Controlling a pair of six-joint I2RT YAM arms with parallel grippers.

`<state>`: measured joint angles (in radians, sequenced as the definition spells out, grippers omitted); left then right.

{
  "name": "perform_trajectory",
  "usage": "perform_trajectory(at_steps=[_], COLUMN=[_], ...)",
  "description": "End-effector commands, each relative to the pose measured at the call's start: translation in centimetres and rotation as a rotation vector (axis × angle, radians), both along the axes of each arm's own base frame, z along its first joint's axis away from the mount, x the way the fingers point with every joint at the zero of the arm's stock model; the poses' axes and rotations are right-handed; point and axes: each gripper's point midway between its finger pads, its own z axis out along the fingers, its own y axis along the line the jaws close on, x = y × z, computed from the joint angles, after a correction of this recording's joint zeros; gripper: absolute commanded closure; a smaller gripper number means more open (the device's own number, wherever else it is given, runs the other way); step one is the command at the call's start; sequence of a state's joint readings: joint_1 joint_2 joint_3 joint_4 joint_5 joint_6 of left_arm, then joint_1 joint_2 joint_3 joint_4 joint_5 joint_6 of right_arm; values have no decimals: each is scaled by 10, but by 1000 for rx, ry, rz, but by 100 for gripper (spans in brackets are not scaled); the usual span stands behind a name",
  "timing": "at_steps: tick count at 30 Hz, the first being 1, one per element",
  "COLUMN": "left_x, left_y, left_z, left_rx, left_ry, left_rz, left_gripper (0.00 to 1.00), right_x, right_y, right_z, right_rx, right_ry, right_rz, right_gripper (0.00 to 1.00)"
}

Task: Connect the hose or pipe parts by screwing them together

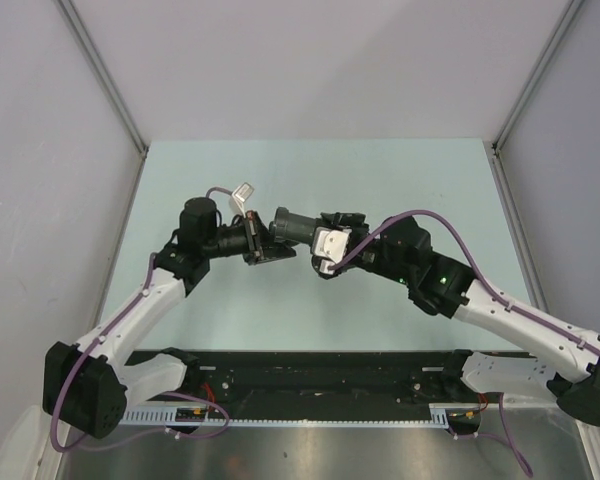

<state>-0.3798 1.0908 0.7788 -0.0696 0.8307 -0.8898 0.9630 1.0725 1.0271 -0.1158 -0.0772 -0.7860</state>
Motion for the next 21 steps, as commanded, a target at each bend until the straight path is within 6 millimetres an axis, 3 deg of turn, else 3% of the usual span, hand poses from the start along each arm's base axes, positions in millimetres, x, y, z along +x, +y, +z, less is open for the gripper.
perform_trajectory(at_steps=[1,6,21], left_x=[18,20,13], left_y=[-4,-4,-9], left_z=[22,23,74], left_rx=[-17,-32,-145], left_ry=[-86,-101,-310], left_rz=[35,45,-35], left_gripper=[98,95,82], right_x=[-29,-36,-59], right_y=[10,11,11], right_z=[49,38,4], right_rx=[137,110,30], right_ry=[-18,30,176], right_rz=[131,161,280], right_gripper=[100,100,100])
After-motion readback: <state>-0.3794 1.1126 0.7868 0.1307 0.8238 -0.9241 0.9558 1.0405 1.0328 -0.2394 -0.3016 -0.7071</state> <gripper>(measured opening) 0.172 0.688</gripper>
